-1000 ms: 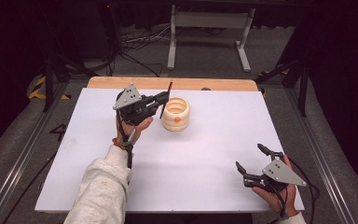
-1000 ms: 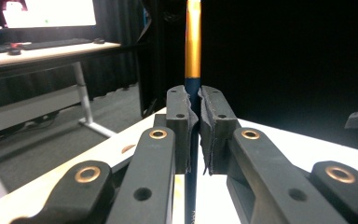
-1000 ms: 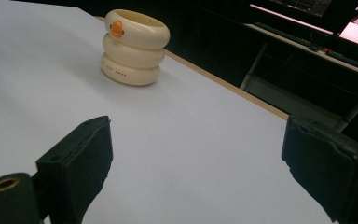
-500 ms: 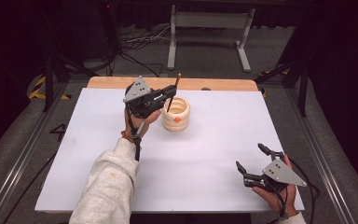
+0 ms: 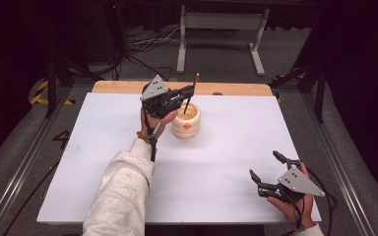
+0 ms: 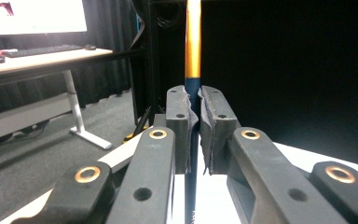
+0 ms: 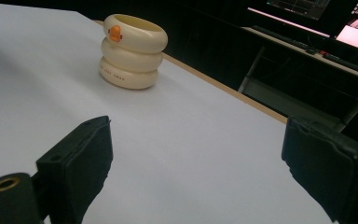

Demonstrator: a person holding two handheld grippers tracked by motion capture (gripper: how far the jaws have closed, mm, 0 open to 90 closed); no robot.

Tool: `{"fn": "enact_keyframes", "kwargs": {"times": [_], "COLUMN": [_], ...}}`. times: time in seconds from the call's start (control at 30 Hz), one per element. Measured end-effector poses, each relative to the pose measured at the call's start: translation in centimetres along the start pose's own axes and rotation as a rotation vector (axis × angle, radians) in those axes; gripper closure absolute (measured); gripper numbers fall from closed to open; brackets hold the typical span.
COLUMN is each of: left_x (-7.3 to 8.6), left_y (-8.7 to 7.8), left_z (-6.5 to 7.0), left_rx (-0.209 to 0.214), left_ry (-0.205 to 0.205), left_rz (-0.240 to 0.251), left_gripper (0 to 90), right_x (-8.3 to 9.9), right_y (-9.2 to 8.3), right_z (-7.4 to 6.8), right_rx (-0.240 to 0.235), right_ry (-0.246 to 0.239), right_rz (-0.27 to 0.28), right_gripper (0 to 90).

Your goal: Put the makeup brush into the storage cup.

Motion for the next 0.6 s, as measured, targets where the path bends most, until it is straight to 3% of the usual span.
{"fn": "enact_keyframes", "kwargs": {"times": [0.13, 0.33, 0.6], "left_x": [-0.1, 0.0, 0.9], "left_y": [0.5, 0.8, 1.4], "left_z": [-0.1, -0.4, -1.4], "left_rx": [-0.005, 0.001, -0.026], "left_ry": [0.005, -0.002, -0.018], "left_rz": [-0.015, 0.004, -0.015], "left_gripper": [83.3, 83.3, 83.3], "right_x": [-0.1, -0.1, -0.1], "right_y": [0.0, -0.1, 0.0], "right_z": [0.0, 0.0, 0.0], "right_rx": [0.0, -0.002, -0.006], "right_ry": [-0.004, 0.001, 0.002], "right_rz": [0.003, 0.006, 0.005], "right_gripper": [9.6, 9.6, 9.6]}}
Point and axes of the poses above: each handheld gripper's, and its own axes: y roughly forward along the jaws, x roughly out of its underside, z roughly to its right, the point moved 6 cm from there along y, roughly forward along the jaws, and after that the axes turned 11 degrees about -z, right-handed, at the moved point
